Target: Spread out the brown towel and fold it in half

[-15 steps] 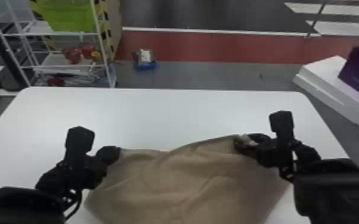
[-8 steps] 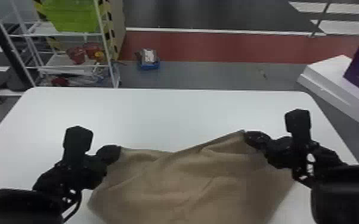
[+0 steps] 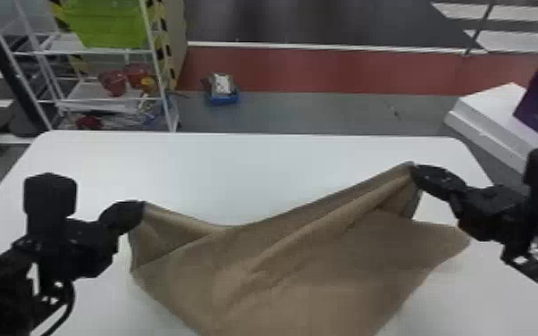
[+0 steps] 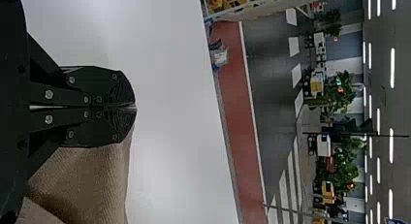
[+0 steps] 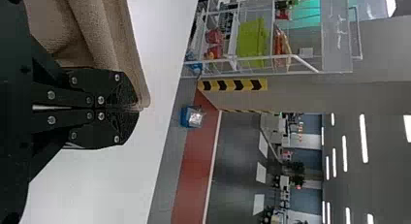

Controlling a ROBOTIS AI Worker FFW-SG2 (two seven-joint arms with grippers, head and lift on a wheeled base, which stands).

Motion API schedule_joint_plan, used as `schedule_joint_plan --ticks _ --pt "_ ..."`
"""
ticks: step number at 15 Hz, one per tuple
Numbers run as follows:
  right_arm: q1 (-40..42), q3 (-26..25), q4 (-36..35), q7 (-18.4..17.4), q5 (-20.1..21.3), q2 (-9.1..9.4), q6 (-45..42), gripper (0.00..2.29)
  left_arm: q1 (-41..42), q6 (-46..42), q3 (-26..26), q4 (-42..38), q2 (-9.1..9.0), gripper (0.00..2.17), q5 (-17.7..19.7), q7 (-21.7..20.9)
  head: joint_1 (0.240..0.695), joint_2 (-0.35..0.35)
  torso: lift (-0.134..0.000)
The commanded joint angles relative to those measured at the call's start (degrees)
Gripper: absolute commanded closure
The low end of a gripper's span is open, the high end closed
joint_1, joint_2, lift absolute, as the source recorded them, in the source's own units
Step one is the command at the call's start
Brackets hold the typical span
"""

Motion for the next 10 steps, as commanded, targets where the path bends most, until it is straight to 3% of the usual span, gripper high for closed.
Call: schedule_joint_plan --ticks 1,4,10 --pt "1.1 -3.9 -4.8 0.8 -3.0 0.00 1.3 1.54 1.0 3.9 2.4 -5.1 -0.09 1.73 0.5 0.1 0.695 -0.047 -0.123" --pt "1.4 -10.3 -8.8 1.6 -7.2 -0.08 3.6 1.54 1.4 8.6 7.2 -10.5 -0.44 1.73 2.1 0.2 0.695 -0.048 -0.123" --pt "0.8 -21.1 -11.3 3.1 -15.2 -2.28 7.3 1.54 1.7 17.7 15.9 -17.5 -0.52 1.73 5.9 -0.2 0.695 -0.063 -0.123"
